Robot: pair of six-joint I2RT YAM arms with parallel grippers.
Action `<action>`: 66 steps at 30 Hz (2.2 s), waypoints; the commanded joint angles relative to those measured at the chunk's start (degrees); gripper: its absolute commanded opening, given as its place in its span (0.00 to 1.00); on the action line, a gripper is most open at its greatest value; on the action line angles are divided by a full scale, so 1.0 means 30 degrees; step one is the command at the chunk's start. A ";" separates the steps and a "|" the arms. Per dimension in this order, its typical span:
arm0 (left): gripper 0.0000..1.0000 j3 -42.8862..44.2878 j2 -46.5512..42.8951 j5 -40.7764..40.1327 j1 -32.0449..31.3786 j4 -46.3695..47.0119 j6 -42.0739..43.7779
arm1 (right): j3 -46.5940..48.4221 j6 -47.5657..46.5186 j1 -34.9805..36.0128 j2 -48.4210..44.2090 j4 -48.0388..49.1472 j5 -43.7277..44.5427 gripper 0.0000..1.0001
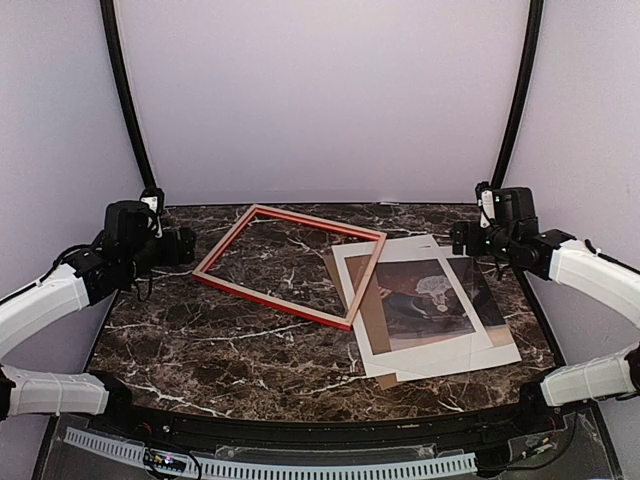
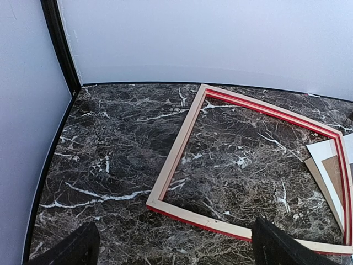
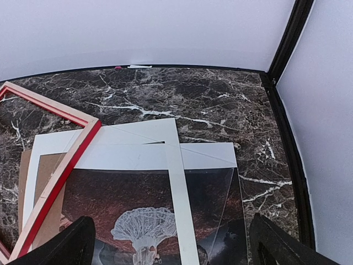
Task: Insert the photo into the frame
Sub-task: Rotate the frame body at the center of the board.
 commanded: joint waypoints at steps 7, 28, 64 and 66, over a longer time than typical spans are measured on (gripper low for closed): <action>0.99 0.0258 0.1317 0.0599 0.0140 0.0168 -0.2707 | 0.0668 -0.0028 0.0360 -0.0316 0.1743 0.0985 0.99; 0.98 0.3980 1.2245 0.3711 -0.1649 -0.1041 -1.0373 | 0.1217 0.0741 0.0680 0.2152 0.2261 -0.0747 0.99; 0.42 0.5058 1.5022 0.1040 -0.1190 -0.6079 -0.6218 | 0.1009 0.1395 0.0697 0.3284 0.1846 -0.2493 0.99; 0.39 0.4867 1.4553 0.0958 -0.0451 -0.6139 -0.5464 | 0.1019 0.1491 0.0697 0.3429 0.1665 -0.2483 0.99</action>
